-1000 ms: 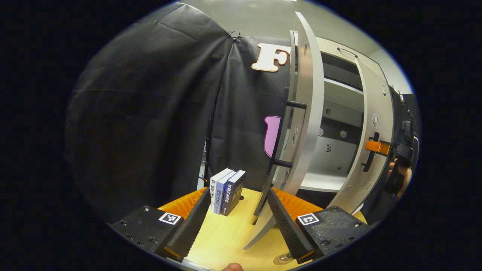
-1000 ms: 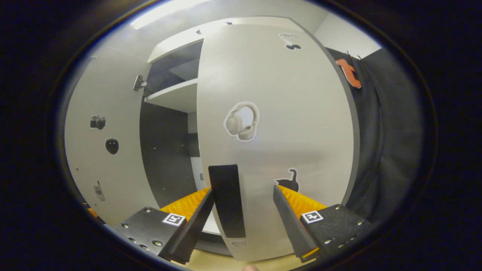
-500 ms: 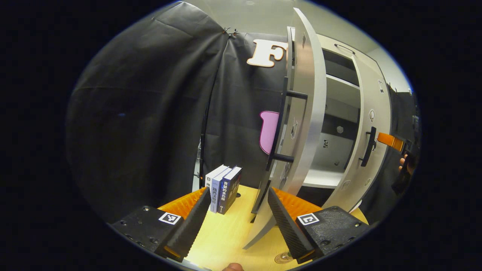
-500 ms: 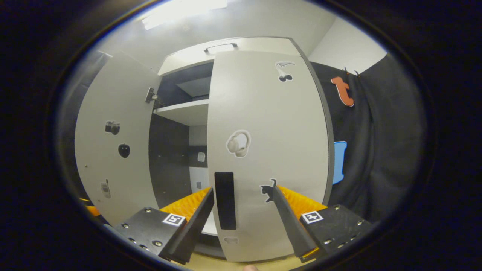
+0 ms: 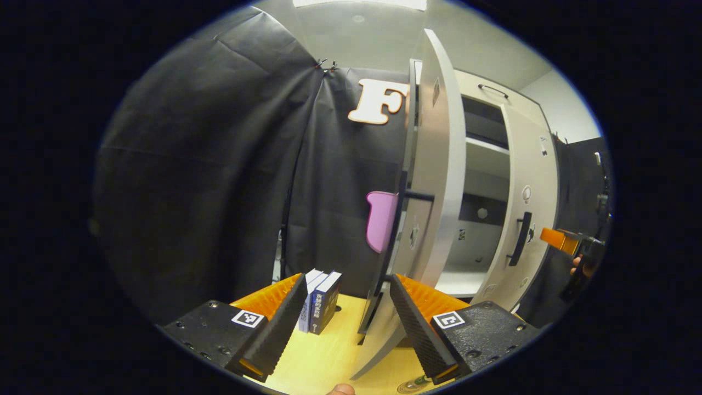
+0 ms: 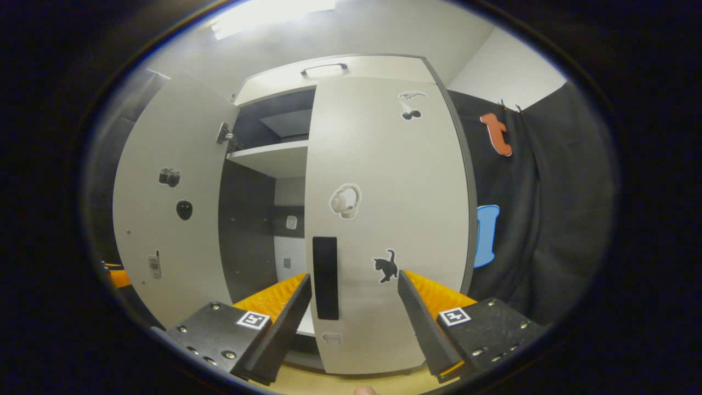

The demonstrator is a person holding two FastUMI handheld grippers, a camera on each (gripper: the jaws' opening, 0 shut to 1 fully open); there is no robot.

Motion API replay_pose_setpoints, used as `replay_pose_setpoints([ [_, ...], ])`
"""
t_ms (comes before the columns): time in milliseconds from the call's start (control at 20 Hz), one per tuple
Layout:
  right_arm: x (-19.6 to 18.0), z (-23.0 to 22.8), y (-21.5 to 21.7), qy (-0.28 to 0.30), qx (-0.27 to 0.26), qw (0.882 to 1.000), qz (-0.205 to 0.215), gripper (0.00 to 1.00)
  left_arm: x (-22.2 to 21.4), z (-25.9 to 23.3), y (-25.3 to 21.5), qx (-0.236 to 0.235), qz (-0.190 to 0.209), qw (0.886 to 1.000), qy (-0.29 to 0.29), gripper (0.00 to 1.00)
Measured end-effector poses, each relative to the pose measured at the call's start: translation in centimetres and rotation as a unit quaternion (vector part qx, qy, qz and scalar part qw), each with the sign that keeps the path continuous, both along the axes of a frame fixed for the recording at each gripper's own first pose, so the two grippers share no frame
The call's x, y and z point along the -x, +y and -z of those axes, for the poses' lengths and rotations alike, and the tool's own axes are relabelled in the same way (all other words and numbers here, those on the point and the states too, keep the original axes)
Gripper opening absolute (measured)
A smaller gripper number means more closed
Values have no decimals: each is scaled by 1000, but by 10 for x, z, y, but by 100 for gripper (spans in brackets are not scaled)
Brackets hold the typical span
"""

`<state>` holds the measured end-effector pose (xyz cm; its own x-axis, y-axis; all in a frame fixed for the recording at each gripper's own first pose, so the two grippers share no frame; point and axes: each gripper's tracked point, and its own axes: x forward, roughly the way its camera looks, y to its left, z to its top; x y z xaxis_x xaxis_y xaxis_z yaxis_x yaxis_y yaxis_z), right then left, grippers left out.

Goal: Grasp the bottle in the cabinet with the left hand and place it on the coaster, then close the right door with the right hand and the left door with the left hand.

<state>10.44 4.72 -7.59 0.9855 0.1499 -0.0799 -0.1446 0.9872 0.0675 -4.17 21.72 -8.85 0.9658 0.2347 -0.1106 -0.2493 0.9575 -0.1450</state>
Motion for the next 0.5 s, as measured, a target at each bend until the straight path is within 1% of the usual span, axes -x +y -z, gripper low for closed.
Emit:
replay_pose_setpoints([
  [50,1,2,-1,4,-2,1000,2,97,-3,1,5,-13,-2,1000,0,96],
  [100,2,5,-1,7,-4,1000,2,97,-5,0,6,-20,2,1000,0,94],
  [150,3,7,-2,9,-5,1000,3,93,-5,-1,1,-18,8,1000,-1,92],
  [200,4,9,-4,12,-5,1000,4,93,-6,-1,-2,-12,16,1000,1,94],
  [350,7,11,-7,16,-5,1000,8,93,-11,-1,-20,-13,49,999,7,94],
  [500,11,12,-13,16,-6,1000,15,93,-19,-3,-50,-17,93,996,6,94],
])
